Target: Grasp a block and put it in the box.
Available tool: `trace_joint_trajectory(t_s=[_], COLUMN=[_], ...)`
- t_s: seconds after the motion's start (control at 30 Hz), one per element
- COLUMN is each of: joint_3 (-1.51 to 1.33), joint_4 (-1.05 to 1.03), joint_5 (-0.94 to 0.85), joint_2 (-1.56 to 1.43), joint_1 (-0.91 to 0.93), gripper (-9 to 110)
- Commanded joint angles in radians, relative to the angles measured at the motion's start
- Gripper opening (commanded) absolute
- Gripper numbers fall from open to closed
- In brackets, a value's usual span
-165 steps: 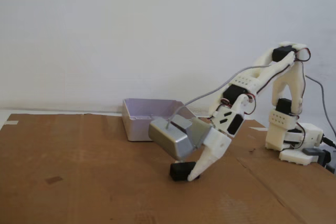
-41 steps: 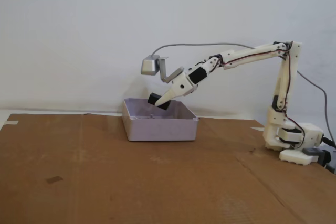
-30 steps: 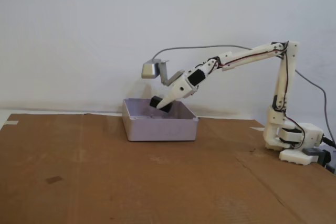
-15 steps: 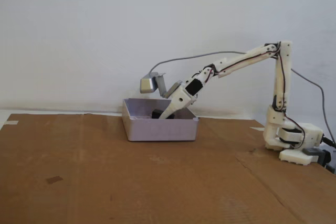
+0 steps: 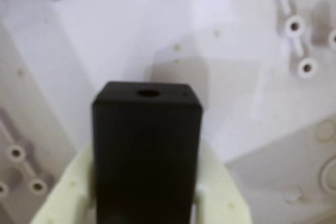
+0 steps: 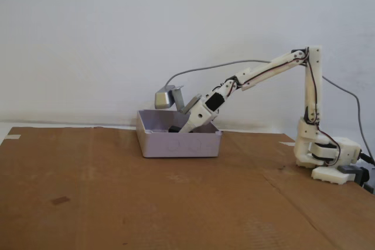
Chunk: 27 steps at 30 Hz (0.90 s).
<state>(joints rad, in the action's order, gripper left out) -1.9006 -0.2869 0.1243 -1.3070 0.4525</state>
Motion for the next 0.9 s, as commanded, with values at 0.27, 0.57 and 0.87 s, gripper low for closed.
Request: trace_joint_trajectory(t_s=[0.27,0.57,0.87], joint_3=[0.046,0.040,0.044], joint_4=[0.048,0.048,0.049], joint_5=[-0.009,-0.009,-0.009], joint_2=[-0.040,-0.040,-0.043], joint_1=[-0.008,-0.008,-0.006], gripper=[7,16,19])
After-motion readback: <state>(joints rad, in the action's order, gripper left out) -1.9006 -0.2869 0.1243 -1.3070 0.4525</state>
